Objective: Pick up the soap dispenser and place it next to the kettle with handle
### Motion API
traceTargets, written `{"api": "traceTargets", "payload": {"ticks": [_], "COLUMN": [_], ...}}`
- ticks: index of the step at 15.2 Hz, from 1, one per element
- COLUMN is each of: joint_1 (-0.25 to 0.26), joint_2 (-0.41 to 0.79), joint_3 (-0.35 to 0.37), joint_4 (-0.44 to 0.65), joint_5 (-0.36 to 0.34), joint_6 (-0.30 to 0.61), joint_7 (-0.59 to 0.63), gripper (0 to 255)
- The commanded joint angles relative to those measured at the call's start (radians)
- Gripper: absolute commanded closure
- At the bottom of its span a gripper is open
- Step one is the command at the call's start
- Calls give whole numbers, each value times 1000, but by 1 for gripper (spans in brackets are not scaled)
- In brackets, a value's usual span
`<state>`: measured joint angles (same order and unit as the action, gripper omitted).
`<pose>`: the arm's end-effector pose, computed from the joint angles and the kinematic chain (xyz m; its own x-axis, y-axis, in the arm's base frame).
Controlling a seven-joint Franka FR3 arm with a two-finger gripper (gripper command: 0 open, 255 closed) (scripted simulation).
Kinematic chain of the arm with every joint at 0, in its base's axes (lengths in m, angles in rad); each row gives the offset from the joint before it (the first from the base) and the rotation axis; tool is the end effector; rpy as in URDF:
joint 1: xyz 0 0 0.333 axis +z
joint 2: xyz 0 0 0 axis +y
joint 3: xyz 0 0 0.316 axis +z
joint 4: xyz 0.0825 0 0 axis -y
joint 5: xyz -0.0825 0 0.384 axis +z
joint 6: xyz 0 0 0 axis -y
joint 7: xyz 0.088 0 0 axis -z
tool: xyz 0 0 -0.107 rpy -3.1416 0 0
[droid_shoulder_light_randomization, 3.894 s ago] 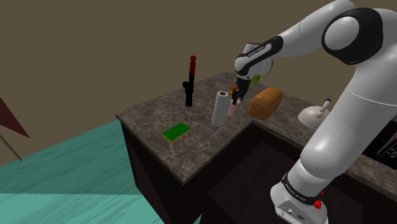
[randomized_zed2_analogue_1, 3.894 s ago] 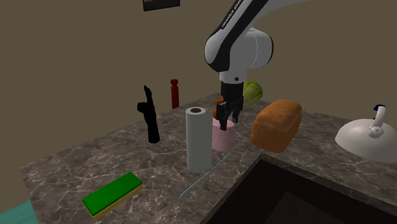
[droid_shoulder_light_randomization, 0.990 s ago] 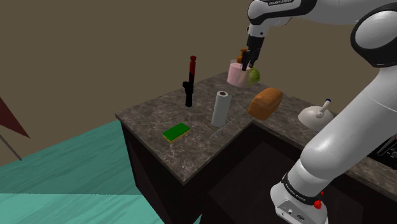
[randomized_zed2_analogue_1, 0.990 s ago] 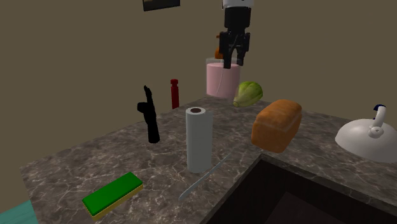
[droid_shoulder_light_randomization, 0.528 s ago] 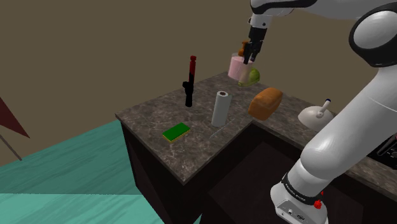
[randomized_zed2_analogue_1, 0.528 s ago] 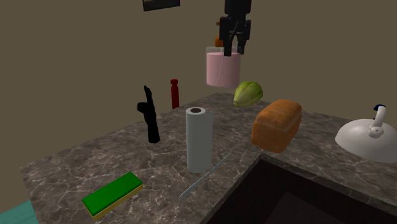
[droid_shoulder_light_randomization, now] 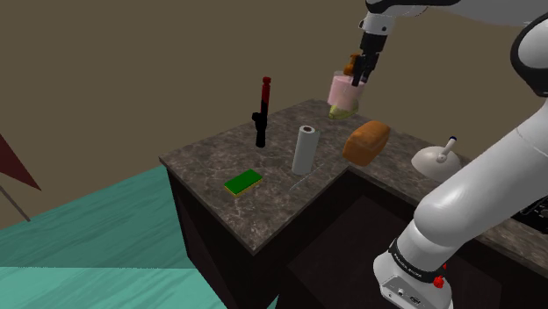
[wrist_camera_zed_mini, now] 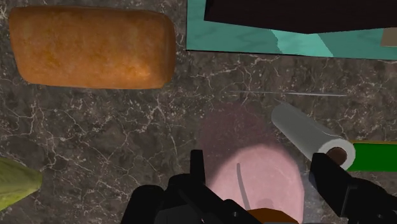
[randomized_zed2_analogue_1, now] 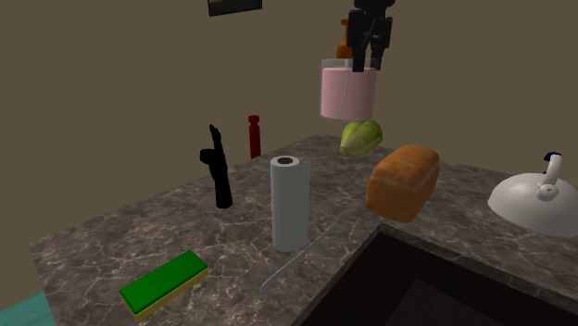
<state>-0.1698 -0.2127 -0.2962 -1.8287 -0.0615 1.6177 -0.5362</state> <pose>0.4305 -0.2394 0.6124 0.9968 0.0798 -0.0061 0.0797 -0.9968 -0.0039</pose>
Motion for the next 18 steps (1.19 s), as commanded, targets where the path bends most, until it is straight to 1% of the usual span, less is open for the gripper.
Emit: {"api": "traceTargets", "payload": {"ticks": [1, 9, 13, 18], "joint_1": [-16, -87, -127, -177], "joint_2": [-54, -247, -327, -409], "joint_3": [-16, -84, -125, -185], "joint_4": [-51, -204, -251, -285], "joint_5": [-19, -104, -151, -213], "joint_6": [0, -24, -45, -76], "joint_7": [-27, -140, -206, -299], "gripper": [255, 255, 255, 255]}}
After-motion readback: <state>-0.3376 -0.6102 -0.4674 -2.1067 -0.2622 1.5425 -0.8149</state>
